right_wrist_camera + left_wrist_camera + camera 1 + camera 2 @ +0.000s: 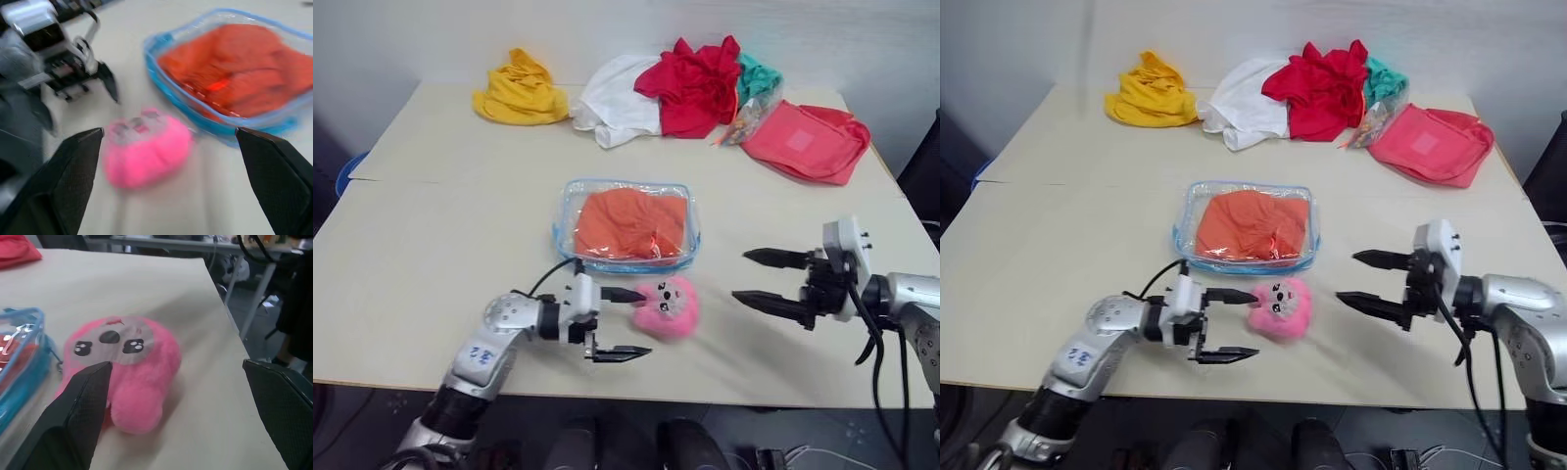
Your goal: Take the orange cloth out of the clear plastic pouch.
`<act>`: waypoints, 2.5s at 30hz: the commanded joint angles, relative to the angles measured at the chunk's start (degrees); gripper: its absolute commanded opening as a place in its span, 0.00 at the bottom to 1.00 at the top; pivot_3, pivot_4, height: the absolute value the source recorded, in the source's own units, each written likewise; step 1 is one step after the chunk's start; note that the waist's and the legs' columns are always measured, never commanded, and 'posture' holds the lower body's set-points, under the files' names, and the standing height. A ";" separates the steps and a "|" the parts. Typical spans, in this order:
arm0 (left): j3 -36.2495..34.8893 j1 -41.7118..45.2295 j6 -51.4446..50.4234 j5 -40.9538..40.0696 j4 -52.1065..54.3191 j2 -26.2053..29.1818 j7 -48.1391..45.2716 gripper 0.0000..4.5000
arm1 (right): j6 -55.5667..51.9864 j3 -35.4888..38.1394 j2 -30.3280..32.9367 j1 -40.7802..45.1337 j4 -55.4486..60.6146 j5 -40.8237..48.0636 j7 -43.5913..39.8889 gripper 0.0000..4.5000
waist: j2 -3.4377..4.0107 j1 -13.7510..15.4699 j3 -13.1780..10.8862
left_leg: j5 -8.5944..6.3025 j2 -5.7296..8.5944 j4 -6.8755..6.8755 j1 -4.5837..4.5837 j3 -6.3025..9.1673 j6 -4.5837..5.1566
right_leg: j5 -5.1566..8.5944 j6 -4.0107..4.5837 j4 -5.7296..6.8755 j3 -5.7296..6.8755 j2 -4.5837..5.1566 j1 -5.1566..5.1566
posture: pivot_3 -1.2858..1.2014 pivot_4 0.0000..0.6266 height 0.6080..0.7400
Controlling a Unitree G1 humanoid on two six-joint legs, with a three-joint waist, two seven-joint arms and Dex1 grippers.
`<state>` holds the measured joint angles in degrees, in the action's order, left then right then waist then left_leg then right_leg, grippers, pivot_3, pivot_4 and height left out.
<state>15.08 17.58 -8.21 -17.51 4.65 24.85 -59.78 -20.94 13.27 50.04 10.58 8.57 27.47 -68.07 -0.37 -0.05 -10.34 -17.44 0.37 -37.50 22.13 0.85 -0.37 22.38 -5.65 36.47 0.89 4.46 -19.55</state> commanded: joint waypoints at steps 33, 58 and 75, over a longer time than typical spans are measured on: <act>-5.27 -5.18 -3.42 3.85 0.36 1.58 9.61 0.00 | 65.59 -25.91 -18.46 45.56 -64.31 -30.31 -5.92 0.00 | 0.06 -1.67 0.02 | 0.10 -0.12 -0.24 0.01 0.13 -0.15 | -0.01 -0.02 0.54 0.08 0.00 -0.06 | 0.52 0.24 1.00; -34.32 3.66 -15.14 -12.09 -14.51 1.93 25.94 0.00 | 67.12 -22.49 -6.38 31.51 -51.68 -12.61 -21.23 0.00 | 0.03 -1.52 -0.02 | 0.06 -0.12 -0.42 0.09 0.18 -0.10 | -0.02 -0.03 0.54 0.29 0.07 -0.01 | 0.52 0.24 1.00; -37.22 2.22 0.31 -9.57 -15.36 15.45 8.69 0.78 | 24.93 -4.60 3.05 3.80 -16.04 4.42 -9.98 0.89 | 0.03 -0.10 -0.02 | 0.00 -0.12 -0.43 0.12 0.22 -0.19 | -0.02 -0.03 0.33 0.29 0.08 -0.01 | 0.52 0.24 1.00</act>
<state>-23.58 19.25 -13.04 -29.45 -11.38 38.83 -46.87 7.61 4.74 52.04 15.22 -11.94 28.76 -80.18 -0.33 -0.15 -10.35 -17.45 0.27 -37.93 22.21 1.02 -0.55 22.36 -5.67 36.77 1.13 4.55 -19.53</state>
